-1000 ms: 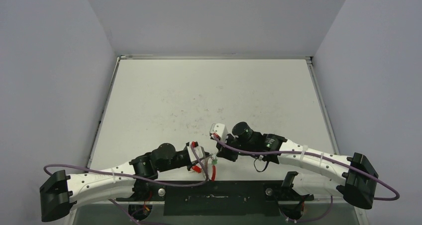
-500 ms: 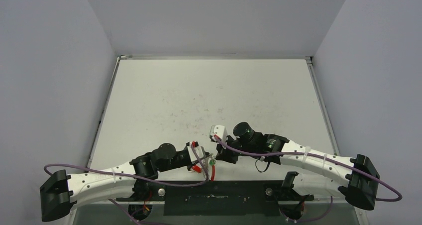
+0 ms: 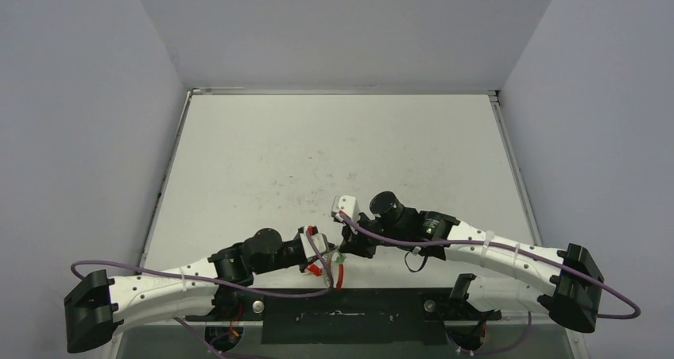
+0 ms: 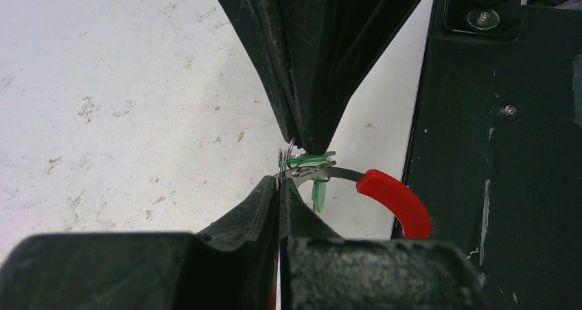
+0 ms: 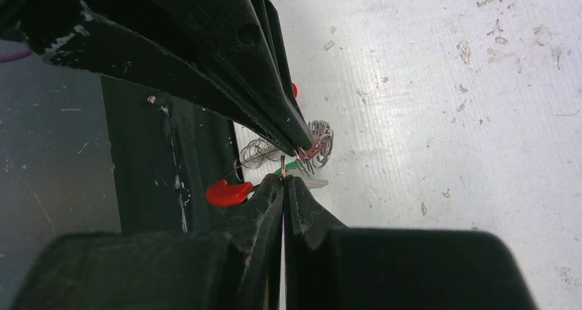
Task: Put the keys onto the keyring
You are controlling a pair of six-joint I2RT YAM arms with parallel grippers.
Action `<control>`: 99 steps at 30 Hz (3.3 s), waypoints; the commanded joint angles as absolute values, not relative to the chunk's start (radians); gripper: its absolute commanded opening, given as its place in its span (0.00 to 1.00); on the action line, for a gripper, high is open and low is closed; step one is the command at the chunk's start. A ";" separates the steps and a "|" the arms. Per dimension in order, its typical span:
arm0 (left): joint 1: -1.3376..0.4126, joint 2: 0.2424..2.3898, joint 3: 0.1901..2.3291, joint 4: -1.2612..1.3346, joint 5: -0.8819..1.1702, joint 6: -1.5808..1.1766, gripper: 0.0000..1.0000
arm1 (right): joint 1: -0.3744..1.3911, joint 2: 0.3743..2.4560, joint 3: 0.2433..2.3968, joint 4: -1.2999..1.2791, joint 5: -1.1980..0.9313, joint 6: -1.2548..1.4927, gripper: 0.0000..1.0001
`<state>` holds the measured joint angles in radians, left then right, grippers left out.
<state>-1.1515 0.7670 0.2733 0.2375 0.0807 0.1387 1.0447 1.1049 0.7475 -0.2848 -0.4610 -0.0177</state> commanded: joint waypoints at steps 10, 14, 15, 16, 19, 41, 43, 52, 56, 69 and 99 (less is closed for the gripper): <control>-1.155 0.765 0.302 0.314 0.102 0.135 0.00 | 1.053 1.138 0.797 -0.273 -0.360 0.000 0.00; -1.155 0.765 0.301 0.312 0.106 0.131 0.00 | 1.053 1.138 0.799 -0.275 -0.342 0.000 0.00; -1.155 0.765 0.301 0.312 0.106 0.131 0.00 | 1.053 1.139 0.800 -0.277 -0.341 0.000 0.00; -1.155 0.764 0.301 0.311 0.107 0.132 0.00 | 1.052 1.141 0.801 -0.278 -0.341 0.000 0.00; -1.155 0.762 0.301 0.309 0.107 0.131 0.00 | 1.053 1.148 0.799 -0.283 -0.333 0.000 0.00; -1.155 0.758 0.301 0.306 0.107 0.133 0.00 | 1.058 1.152 0.827 -0.272 -0.412 0.000 0.00; -1.155 0.757 0.301 0.304 0.110 0.133 0.00 | 1.059 1.162 0.834 -0.281 -0.387 0.000 0.00; -1.155 0.752 0.299 0.304 0.109 0.131 0.00 | 1.058 1.193 0.837 -0.311 -0.321 0.026 0.00; -1.155 0.750 0.299 0.302 0.110 0.132 0.00 | 1.058 1.188 0.827 -0.309 -0.306 0.032 0.00; -1.155 0.742 0.294 0.305 0.125 0.135 0.00 | 1.036 1.196 0.809 -0.298 -0.313 0.050 0.00; -1.155 0.684 0.259 0.315 0.139 0.130 0.00 | 0.944 1.003 0.674 -0.142 -0.501 0.037 0.48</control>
